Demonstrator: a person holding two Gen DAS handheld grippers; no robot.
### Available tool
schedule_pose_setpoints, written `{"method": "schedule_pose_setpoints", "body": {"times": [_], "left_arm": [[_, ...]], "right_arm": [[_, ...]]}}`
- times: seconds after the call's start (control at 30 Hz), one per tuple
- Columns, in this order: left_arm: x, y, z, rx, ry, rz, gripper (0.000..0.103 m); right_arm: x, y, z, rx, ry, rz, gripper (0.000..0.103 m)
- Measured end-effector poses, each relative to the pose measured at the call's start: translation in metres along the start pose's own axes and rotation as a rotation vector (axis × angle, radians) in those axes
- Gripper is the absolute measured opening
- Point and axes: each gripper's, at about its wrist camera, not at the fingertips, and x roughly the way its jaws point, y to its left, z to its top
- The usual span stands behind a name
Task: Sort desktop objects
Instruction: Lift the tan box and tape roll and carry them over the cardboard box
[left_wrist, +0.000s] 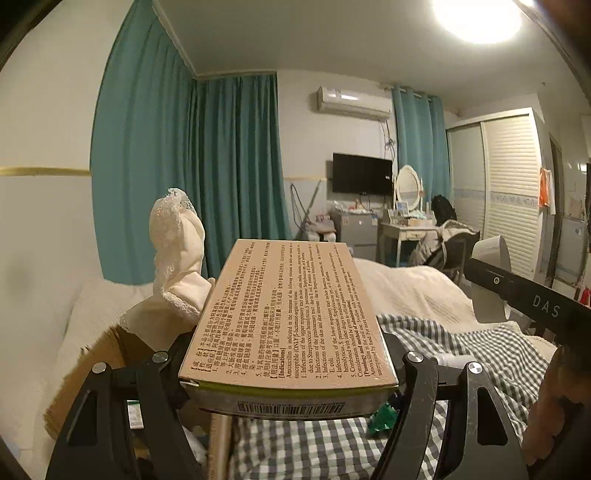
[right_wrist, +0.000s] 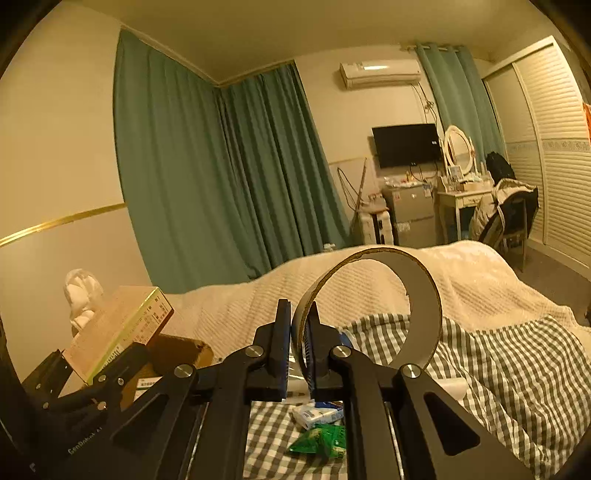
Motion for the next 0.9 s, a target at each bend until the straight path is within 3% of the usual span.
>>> {"method": "schedule_pose_setpoints", "body": {"times": [0.47,0.9], "left_arm": [[-0.024,0.033,0.017,0.015,-0.074,0.103,0.075],[-0.016,0.086,0.007,-0.003,-0.036,0.191,0.075]], "right_arm": [[-0.026,0.058,0.010,-0.079,-0.073,0.067,0.007],[0.002,0.131,-0.011,-0.148,-0.038,0.185,0.007]]}}
